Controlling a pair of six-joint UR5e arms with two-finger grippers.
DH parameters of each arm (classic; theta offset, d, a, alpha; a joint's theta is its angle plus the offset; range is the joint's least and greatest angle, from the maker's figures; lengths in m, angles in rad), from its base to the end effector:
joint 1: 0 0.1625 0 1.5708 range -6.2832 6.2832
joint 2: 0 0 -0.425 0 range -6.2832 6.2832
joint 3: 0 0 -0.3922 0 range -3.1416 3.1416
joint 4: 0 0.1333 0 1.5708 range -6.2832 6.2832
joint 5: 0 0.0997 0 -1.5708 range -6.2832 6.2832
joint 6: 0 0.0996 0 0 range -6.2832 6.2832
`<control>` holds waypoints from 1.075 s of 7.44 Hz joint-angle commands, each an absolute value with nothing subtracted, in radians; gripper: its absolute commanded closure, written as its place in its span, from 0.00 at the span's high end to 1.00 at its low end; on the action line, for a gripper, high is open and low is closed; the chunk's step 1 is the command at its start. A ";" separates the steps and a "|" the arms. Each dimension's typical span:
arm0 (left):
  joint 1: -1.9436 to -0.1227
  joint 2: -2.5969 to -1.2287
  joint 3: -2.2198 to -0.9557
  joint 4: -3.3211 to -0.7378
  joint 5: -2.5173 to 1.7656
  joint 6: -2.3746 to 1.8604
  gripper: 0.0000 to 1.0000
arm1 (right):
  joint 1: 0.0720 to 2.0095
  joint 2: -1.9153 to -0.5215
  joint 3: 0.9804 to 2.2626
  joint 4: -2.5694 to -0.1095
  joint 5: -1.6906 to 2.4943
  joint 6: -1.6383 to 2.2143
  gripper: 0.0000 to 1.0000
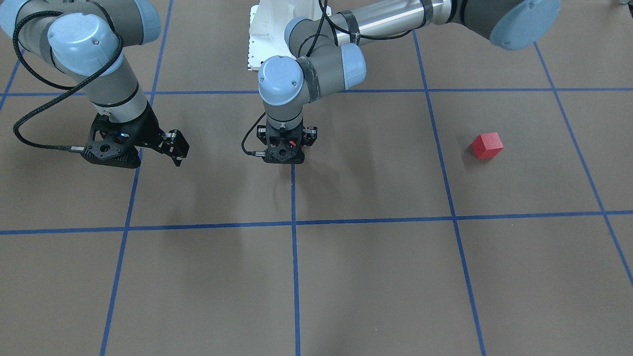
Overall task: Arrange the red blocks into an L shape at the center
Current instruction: 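Lower the red cube against the center cube, farther from the robot, adjusting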
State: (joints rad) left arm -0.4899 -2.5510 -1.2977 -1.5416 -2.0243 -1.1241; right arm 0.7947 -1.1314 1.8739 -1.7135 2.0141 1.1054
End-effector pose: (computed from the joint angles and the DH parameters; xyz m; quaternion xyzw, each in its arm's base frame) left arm 0.6505 -0.4485 0.1516 -0.0430 0.3848 0.0549 0.9204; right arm -0.3576 -0.4937 0.2999 0.0001 -0.3566 0.0887 0.9300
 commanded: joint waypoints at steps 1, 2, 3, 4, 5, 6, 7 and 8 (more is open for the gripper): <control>-0.492 -2.540 -1.310 -1.542 -2.025 -1.124 0.00 | 0.795 -1.132 1.879 -1.713 2.014 1.106 0.99; -0.488 -2.525 -1.321 -1.542 -2.025 -1.126 0.00 | 0.795 -1.132 1.879 -1.713 2.014 1.106 0.99; -0.488 -2.523 -1.321 -1.542 -2.026 -1.137 0.00 | 0.795 -1.132 1.879 -1.713 2.014 1.106 0.99; -0.488 -2.525 -1.321 -1.542 -2.026 -1.138 0.00 | 0.795 -1.134 1.879 -1.713 2.014 1.106 0.99; -0.488 -2.525 -1.321 -1.542 -2.028 -1.140 0.00 | 0.795 -1.134 1.879 -1.713 2.014 1.106 0.99; -0.485 -2.526 -1.321 -1.542 -2.028 -1.144 0.00 | 0.795 -1.134 1.879 -1.713 2.014 1.106 0.99; -0.483 -2.525 -1.321 -1.543 -2.028 -1.146 0.00 | 0.795 -1.134 1.879 -1.713 2.014 1.106 0.99; -0.482 -2.525 -1.321 -1.543 -2.028 -1.146 0.00 | 0.795 -1.135 1.878 -1.713 2.014 1.104 0.99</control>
State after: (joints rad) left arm -0.4837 -2.5254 -1.3207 -1.5426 -2.0278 -1.1446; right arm 0.7946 -1.1340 1.8790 -1.7134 2.0141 1.1057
